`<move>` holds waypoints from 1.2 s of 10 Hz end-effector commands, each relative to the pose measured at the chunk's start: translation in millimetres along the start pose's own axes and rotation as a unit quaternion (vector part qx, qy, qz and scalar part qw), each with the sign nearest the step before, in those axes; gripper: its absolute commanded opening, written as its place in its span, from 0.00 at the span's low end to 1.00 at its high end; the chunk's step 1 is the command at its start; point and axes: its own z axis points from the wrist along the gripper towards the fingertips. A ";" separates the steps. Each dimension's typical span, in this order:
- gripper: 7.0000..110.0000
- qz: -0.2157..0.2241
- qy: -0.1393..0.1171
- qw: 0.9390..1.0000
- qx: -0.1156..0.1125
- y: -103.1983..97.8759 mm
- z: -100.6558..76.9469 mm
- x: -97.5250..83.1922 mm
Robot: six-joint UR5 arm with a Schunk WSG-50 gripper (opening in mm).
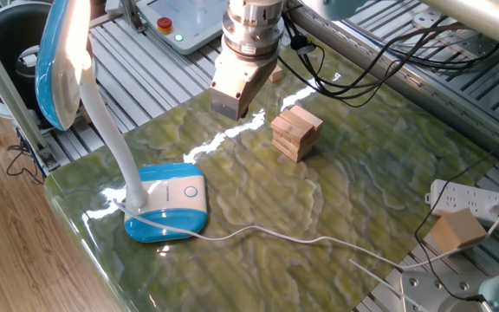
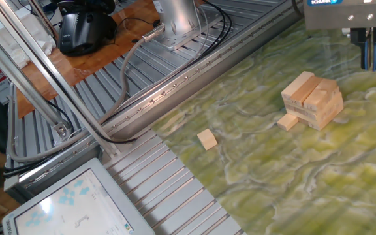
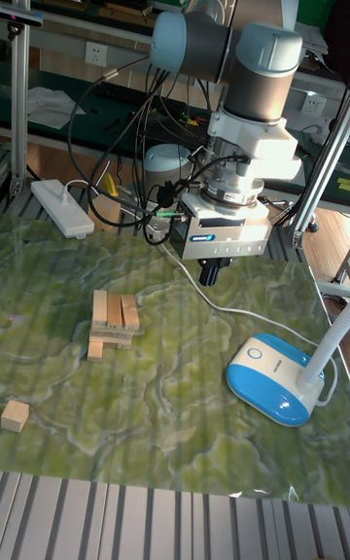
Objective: Turn on the desk lamp by pressing the button
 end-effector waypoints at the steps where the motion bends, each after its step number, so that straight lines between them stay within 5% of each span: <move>1: 0.00 0.005 0.000 1.000 0.003 -2.2 -0.8 -1.8; 4: 0.00 0.019 -0.007 1.000 -0.017 8.4 1.9 -12.0; 12: 0.00 0.022 -0.005 1.000 -0.014 5.0 4.2 -12.5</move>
